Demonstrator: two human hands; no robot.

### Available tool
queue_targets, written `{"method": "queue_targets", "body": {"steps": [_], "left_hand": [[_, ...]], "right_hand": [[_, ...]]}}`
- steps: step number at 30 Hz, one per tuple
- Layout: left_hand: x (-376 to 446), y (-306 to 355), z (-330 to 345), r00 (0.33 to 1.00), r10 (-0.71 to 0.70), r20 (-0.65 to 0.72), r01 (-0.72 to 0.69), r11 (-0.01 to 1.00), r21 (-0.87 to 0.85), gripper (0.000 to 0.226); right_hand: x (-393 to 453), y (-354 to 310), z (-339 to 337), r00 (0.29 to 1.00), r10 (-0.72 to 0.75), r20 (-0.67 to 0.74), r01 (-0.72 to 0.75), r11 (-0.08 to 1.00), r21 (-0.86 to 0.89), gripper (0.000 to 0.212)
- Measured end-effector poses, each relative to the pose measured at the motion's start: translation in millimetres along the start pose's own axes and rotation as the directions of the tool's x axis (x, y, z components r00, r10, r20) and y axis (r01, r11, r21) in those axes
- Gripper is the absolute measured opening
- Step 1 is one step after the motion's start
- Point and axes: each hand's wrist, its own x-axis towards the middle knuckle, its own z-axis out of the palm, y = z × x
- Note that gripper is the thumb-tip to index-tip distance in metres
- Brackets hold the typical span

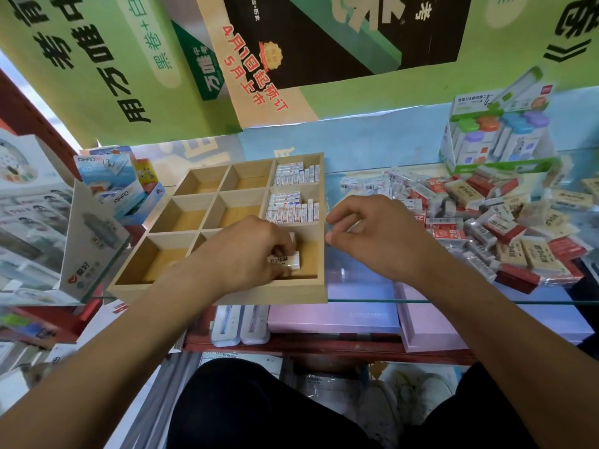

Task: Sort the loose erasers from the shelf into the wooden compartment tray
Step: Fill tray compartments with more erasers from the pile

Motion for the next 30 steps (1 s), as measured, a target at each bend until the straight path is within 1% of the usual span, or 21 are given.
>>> {"method": "queue_targets", "body": {"steps": [4, 9, 12, 14, 18, 20, 23, 27, 28, 30], "left_hand": [[2, 5, -1, 0.997, -0.034, 0.064, 0.034, 0.999, -0.007, 0.023], [9, 0, -3, 0.995, -0.045, 0.084, 0.038, 0.995, 0.088, 0.018], [8, -8, -5, 0.998, -0.039, 0.039, 0.035, 0.993, 0.111, 0.013], [3, -10, -6, 0.999, -0.041, 0.000, 0.041, 0.995, 0.088, 0.016], [-7, -11, -4, 0.993, 0.022, -0.113, -0.017, 0.999, 0.040, 0.018], [-8, -12, -1, 0.985, 0.028, -0.173, -0.025, 0.999, 0.021, 0.017], [-8, -15, 2, 0.972, 0.002, -0.235, -0.005, 1.000, -0.013, 0.013], [-9, -15, 6, 0.971, -0.016, -0.237, 0.008, 0.999, -0.036, 0.008], [-9, -15, 8, 0.967, -0.038, -0.250, 0.024, 0.998, -0.061, 0.009], [-10, -11, 9, 0.946, -0.096, -0.309, 0.044, 0.984, -0.174, 0.014]], "right_hand": [[-1, 1, -1, 1.000, -0.006, -0.004, 0.006, 1.000, 0.008, 0.012], [-2, 2, -3, 1.000, -0.008, -0.011, 0.008, 1.000, 0.012, 0.011], [-3, 2, -5, 1.000, -0.014, -0.012, 0.013, 1.000, -0.006, 0.011], [-2, 2, -6, 1.000, -0.020, -0.013, 0.020, 1.000, -0.020, 0.011], [-3, 1, -8, 0.999, -0.028, -0.021, 0.028, 0.999, -0.017, 0.010], [-3, 1, -7, 0.999, -0.031, -0.015, 0.031, 0.999, -0.022, 0.010], [-4, 2, -5, 0.999, -0.036, -0.004, 0.036, 0.999, -0.032, 0.011], [-4, 5, -5, 0.999, -0.053, 0.004, 0.054, 0.997, -0.055, 0.012], [-5, 5, -5, 0.998, -0.060, 0.006, 0.060, 0.996, -0.059, 0.013], [-7, 6, -9, 0.998, -0.069, 0.005, 0.069, 0.995, -0.069, 0.012]]}}
